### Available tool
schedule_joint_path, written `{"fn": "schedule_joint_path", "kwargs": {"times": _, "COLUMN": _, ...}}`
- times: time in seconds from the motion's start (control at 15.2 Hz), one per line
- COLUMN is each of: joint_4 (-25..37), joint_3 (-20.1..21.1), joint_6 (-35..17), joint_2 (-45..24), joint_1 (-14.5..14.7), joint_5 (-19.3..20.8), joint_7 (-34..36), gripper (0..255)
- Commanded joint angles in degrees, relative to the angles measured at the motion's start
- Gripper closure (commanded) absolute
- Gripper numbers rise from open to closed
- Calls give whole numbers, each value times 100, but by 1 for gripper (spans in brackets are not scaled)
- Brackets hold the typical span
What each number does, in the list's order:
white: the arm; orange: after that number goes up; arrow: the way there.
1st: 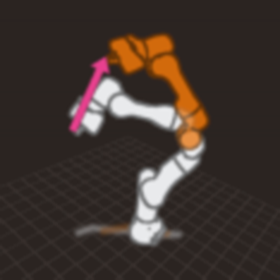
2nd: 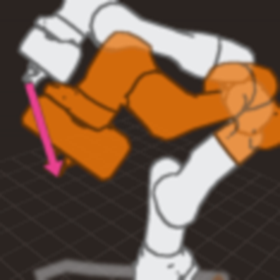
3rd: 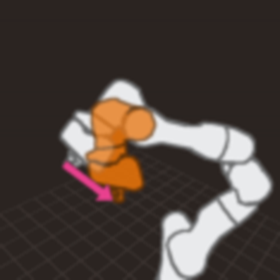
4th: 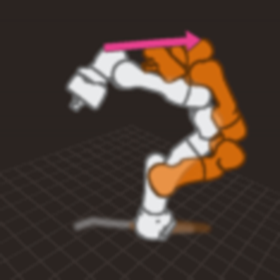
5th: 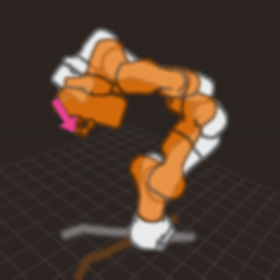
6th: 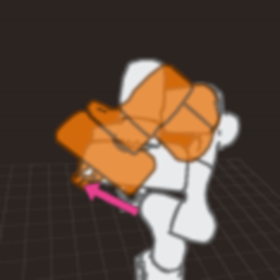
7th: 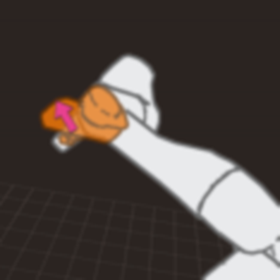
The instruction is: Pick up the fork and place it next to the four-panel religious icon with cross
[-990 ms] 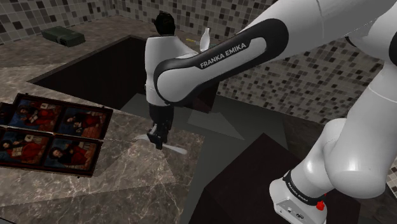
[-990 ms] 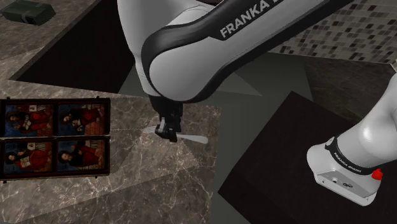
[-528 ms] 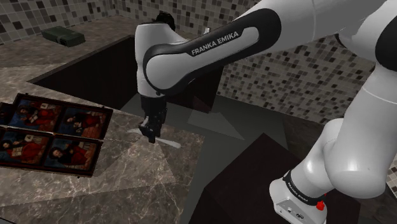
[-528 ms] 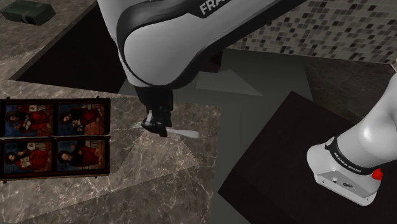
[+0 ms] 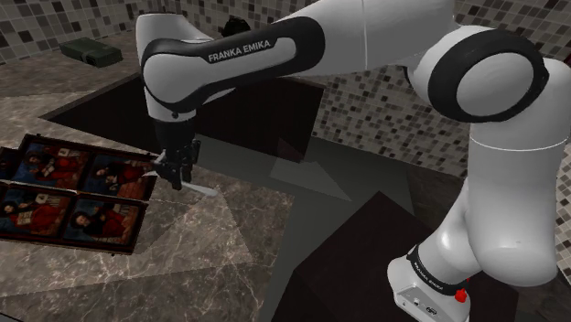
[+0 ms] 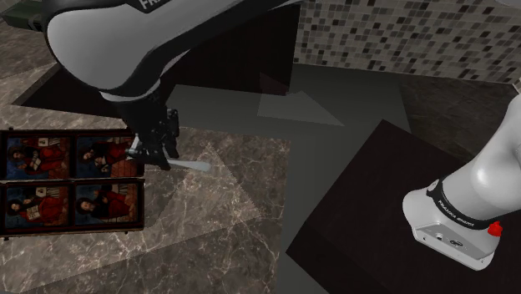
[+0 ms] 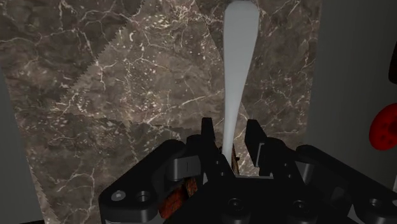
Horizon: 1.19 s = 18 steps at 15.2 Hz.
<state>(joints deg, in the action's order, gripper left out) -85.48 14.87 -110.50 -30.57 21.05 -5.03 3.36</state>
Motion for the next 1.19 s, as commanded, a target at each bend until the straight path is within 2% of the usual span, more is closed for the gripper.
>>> {"fn": "schedule_joint_path", "kwargs": {"times": 0.0, "joint_4": 810, "joint_3": -38, "joint_6": 283, "joint_2": -530, "joint_1": 100, "joint_5": 107, "joint_7": 61, "gripper": 255}}
{"fn": "schedule_joint_path", "kwargs": {"times": 0.07, "joint_4": 1362, "joint_3": -61, "joint_6": 502, "joint_2": -861, "joint_1": 169, "joint_5": 166, "joint_7": 96, "gripper": 255}}
{"fn": "schedule_joint_path", "kwargs": {"times": 1.12, "joint_4": 864, "joint_3": -117, "joint_6": -431, "joint_2": -1312, "joint_1": 187, "joint_5": 205, "joint_7": -30, "gripper": 255}}
